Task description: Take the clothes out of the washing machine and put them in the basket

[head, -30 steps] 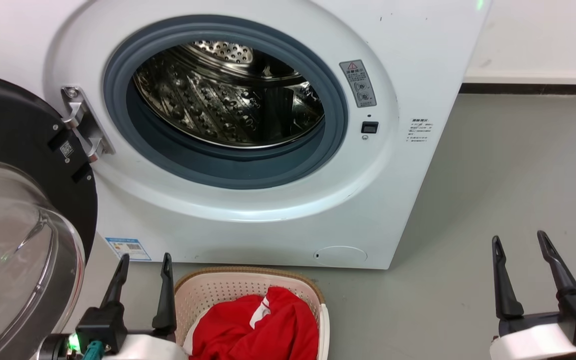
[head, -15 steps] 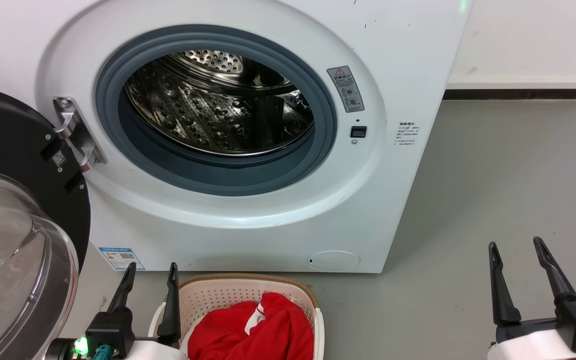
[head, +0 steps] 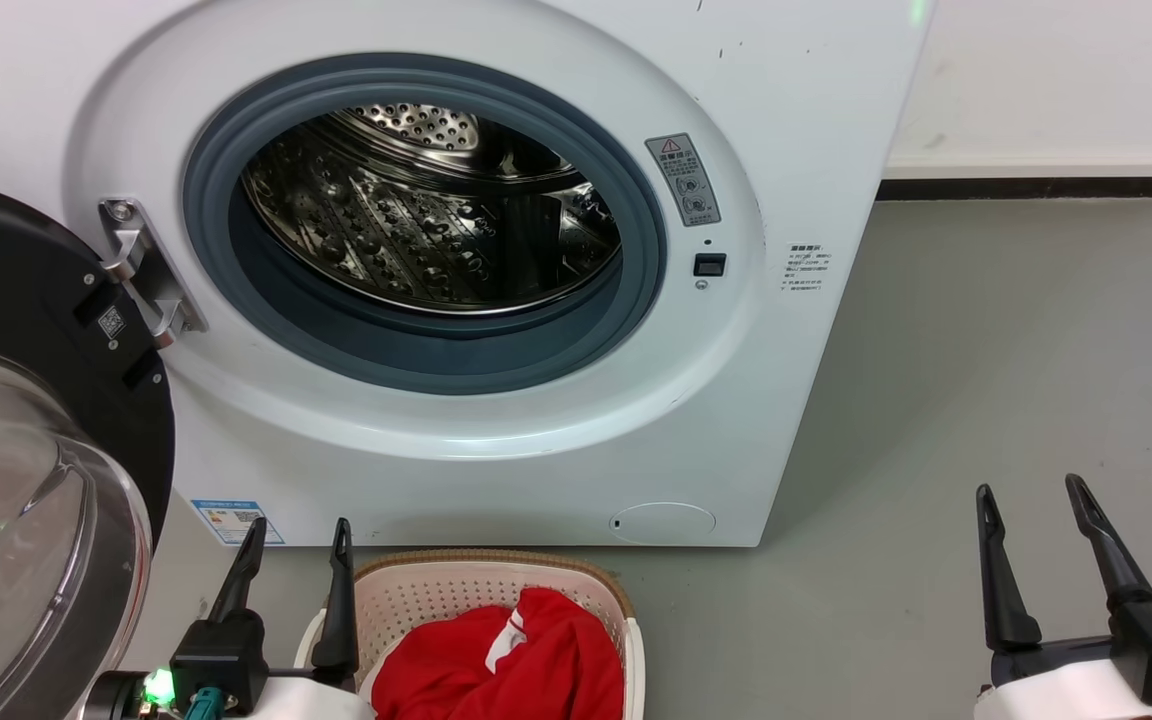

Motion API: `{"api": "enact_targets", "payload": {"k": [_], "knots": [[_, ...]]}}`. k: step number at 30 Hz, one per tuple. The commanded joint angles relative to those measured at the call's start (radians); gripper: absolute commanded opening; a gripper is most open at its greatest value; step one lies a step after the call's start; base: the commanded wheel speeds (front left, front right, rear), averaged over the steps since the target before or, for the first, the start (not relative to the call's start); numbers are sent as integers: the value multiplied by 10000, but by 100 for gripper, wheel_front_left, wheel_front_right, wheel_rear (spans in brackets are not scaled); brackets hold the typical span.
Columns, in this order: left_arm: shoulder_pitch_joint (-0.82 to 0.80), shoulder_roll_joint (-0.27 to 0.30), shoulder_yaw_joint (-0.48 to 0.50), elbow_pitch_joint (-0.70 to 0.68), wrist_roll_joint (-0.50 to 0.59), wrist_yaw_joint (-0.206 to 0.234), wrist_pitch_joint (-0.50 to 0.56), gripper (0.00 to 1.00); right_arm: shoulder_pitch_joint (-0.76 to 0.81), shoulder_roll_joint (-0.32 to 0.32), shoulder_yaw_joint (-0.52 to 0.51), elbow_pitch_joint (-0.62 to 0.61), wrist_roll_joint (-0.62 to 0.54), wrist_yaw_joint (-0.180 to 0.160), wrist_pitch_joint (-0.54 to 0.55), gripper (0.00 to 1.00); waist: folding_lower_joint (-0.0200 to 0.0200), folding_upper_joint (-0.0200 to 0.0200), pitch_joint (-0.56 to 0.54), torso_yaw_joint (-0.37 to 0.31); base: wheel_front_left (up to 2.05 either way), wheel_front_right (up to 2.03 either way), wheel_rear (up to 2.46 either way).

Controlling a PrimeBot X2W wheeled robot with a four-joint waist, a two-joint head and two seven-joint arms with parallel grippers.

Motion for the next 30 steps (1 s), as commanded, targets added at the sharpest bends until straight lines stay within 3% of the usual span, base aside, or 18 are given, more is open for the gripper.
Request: {"api": "enact_targets", "payload": {"k": [1, 4, 5, 9, 19, 20, 30], "knots": [[-5, 0, 0, -18, 26, 36, -26, 100, 71, -1, -3, -22, -60, -11, -20, 100, -1, -1, -5, -7, 0, 0, 0], [-8, -1, 3, -1, -28, -12, -26, 100, 74, -1, 14, -29, -71, -11, -20, 100, -1, -1, -5, -16, 0, 0, 0], [-1, 0, 7, 6, -21, -15, 0, 0, -2, 0, 12, 2, -4, 0, 0, 0, 0, -1, -6, -16, 0, 0, 0], [136, -52, 2, 388, -23, -12, 64, 0, 47, 33, 27, 384, 16, 2, 41, 0, 0, -1, -7, -18, 0, 0, 0], [-188, -56, 196, 588, -2178, -122, 637, 0, -236, 5, 30, 659, 2337, 1, 523, 0, 0, -1, -21, -3, 0, 0, 0], [-237, -57, 205, 597, -2789, -153, 754, 0, -317, -2, 28, 738, 2978, 1, 659, 0, 0, -1, -25, 1, 0, 0, 0], [-430, -62, 275, 671, -4660, -249, 1153, 0, -563, -24, 19, 978, 4950, -1, 1081, 0, 0, -1, -38, 15, 0, 0, 0]]}}
